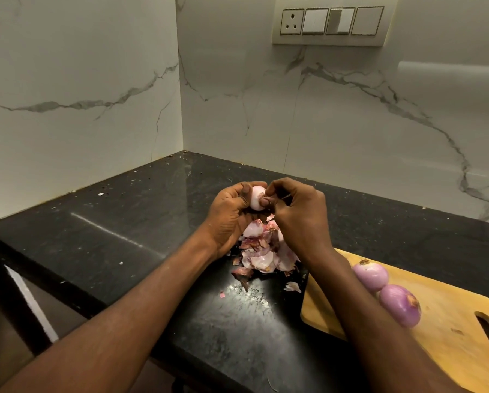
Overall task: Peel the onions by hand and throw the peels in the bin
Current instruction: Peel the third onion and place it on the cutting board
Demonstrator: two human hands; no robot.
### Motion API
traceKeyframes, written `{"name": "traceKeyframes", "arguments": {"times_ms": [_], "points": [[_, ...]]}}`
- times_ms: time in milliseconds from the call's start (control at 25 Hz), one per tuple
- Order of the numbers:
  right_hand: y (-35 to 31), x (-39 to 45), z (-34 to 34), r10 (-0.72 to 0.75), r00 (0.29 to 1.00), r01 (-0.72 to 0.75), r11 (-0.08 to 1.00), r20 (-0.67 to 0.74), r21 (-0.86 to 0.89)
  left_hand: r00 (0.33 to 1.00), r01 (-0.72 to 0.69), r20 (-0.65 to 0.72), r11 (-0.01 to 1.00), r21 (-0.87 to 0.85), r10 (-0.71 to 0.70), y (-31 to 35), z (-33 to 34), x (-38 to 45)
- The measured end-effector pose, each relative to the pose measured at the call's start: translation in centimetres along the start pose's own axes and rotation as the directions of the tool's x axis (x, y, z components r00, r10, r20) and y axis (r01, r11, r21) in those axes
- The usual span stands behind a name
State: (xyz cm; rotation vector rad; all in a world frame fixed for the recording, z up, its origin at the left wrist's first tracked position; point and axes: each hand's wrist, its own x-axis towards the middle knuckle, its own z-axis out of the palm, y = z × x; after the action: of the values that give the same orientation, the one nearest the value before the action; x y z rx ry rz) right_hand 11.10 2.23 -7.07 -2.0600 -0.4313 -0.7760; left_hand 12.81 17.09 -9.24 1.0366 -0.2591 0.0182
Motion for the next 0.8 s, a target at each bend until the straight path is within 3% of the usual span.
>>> {"name": "traceKeyframes", "arguments": {"times_ms": [160,360,560,720,800], "points": [[0.15,0.24,-0.01,0.05,0.994,-0.053,0.998,0.102,0.021,1.0,-0.009,0.03,1.0,0.029,0.008,-0.07,0.22,-0.41],[0.23,0.04,0.13,0.086,0.988,-0.094,0.994,0.125,0.057,1.0,-0.002,0.019,1.0,0.026,0.001,-0.1,0.14,-0.26],[0.14,0.22,0.01,0.14,0.99,-0.135,0.968,-0.006,0.212,0.998,-0.022,-0.054,0.999,0.05,0.025,0.02,0.38,-0.02],[0.14,0.11,0.49,0.077,0.997,-0.081,0.989,0.031,0.125,0.999,-0.042,-0.028,0.991,0.124,0.046,-0.18,0.2,-0.05],[0.29,0.04,0.6,0.047,0.999,-0.046,0.996,-0.017,0.081,0.999,-0.04,-0.023,0.985,0.168,0.045,-0.41,0.16,0.04]]}}
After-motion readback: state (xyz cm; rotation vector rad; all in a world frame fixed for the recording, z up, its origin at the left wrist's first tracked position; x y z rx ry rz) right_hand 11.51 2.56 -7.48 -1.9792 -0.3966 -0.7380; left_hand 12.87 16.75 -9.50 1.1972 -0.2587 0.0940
